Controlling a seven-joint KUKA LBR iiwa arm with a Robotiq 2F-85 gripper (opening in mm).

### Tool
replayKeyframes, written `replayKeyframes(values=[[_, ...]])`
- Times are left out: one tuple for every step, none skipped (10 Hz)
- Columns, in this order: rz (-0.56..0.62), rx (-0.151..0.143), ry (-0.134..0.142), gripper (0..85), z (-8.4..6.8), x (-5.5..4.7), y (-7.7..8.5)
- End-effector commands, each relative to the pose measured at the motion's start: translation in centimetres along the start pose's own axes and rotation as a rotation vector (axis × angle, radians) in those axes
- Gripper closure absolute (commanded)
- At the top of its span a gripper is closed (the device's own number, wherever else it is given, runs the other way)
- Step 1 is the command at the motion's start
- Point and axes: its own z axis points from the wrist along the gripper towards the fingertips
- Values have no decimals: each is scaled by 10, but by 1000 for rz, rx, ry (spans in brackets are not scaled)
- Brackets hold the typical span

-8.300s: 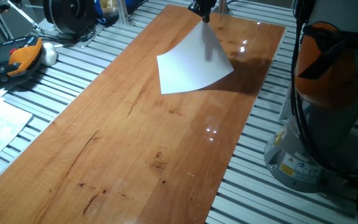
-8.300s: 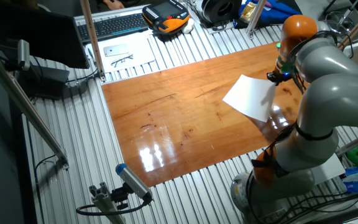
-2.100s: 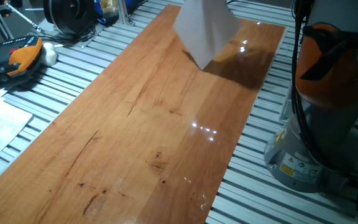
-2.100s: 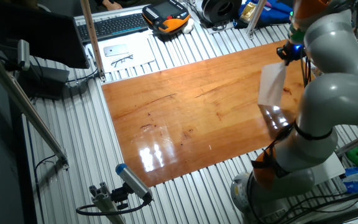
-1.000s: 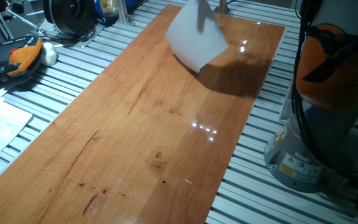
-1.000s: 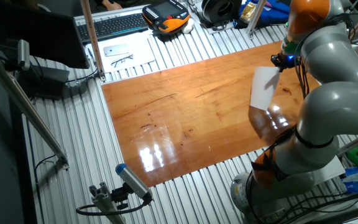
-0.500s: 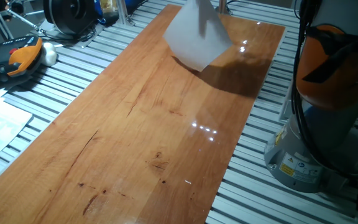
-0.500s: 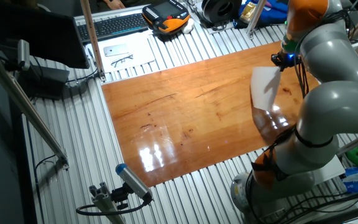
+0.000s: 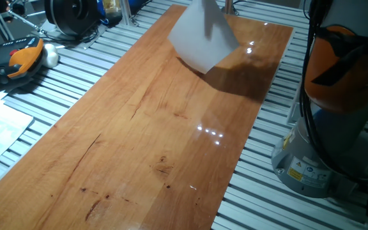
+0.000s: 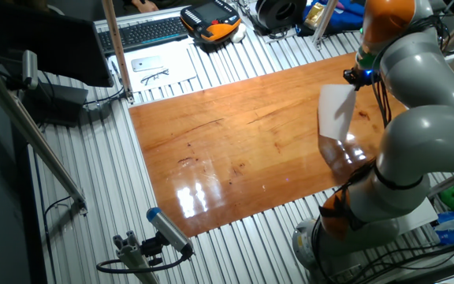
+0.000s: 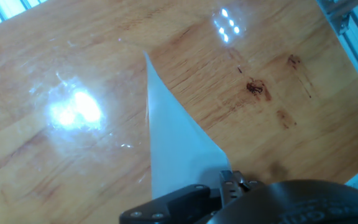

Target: Flip over and spread out the paper that is laid flat on the table

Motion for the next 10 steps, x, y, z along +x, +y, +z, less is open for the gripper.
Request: replayKeyframes(values=[[-44,18,-10,850,0,0,0],[-91,22,-1,850,0,0,0],[-133,11,16,850,0,0,0],[-157,6,20,850,0,0,0],[-171,-3,20,850,0,0,0],[-165,-24,25,850,0,0,0],[-157,-40,31,850,0,0,0],[-145,-61,43,850,0,0,0],[-156,-61,40,850,0,0,0],[-168,-65,35,850,0,0,0]])
